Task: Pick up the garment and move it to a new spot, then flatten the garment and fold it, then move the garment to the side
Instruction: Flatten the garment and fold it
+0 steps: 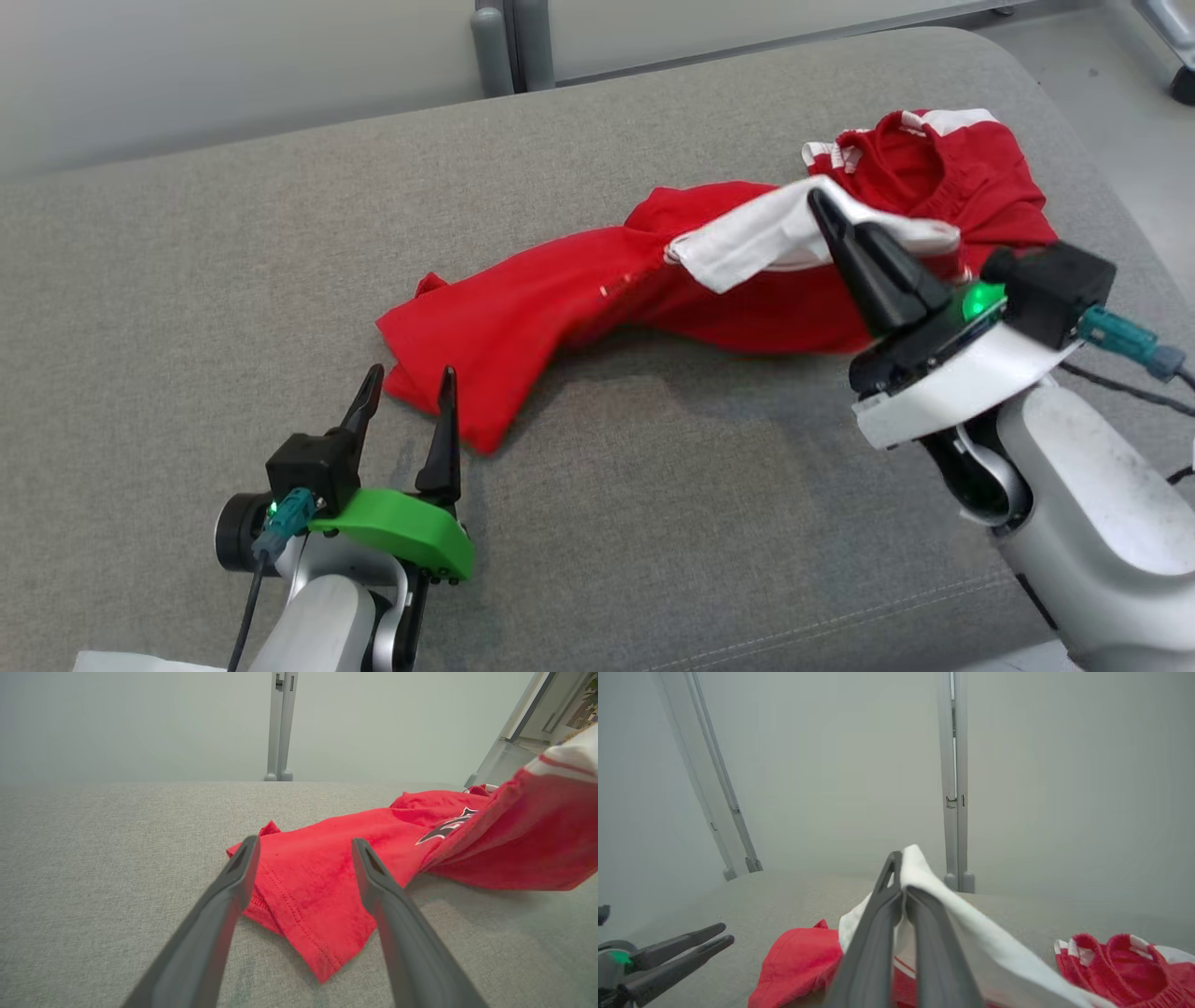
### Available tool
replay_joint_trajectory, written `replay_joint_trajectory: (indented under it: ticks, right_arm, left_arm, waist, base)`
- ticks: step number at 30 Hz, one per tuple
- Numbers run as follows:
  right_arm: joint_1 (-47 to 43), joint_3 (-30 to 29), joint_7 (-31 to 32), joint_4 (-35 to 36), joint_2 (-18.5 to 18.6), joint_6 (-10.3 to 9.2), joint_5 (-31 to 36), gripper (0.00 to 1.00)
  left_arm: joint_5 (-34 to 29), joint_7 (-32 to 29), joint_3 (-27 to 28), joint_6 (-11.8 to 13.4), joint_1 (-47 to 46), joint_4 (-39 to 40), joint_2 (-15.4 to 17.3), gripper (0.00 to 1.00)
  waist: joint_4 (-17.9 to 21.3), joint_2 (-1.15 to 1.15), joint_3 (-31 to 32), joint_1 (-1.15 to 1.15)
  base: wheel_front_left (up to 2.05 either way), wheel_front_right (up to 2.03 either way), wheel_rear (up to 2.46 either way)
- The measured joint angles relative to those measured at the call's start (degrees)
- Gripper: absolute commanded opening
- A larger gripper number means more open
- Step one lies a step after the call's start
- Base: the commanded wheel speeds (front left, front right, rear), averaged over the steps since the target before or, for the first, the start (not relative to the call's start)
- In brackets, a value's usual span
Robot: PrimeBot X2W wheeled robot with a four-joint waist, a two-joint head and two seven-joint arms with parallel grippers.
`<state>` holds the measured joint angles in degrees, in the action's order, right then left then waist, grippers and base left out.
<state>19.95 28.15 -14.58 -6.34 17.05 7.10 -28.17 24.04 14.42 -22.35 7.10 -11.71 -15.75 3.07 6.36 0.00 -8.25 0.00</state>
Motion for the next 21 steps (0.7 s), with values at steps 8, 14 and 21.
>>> replay_joint_trajectory:
  ticks: [8,14,21]
  right_arm:
    - [7.7,3.3,0.0,10.8,5.3,0.02,-3.4,0.0]
    - [12.9,4.1,0.0,12.7,7.7,0.01,-7.2,0.0]
    - [20.3,7.0,2.8,11.1,7.8,0.02,-10.6,0.0]
  left_arm:
    - [0.9,0.0,-0.4,0.0,1.4,-0.7,-0.2,1.0]
    - [2.3,0.0,0.1,0.0,2.3,-0.4,-0.3,1.0]
    - [2.5,0.0,-0.1,0.0,2.7,0.5,-0.3,1.0]
  waist:
    - [0.1,0.0,3.7,0.0]
    - [-1.0,0.0,6.6,0.0]
    - [-3.0,0.0,8.3,0.0]
  base:
    - [0.0,0.0,0.0]
    - [0.0,0.0,0.0]
    - [0.0,0.0,0.0]
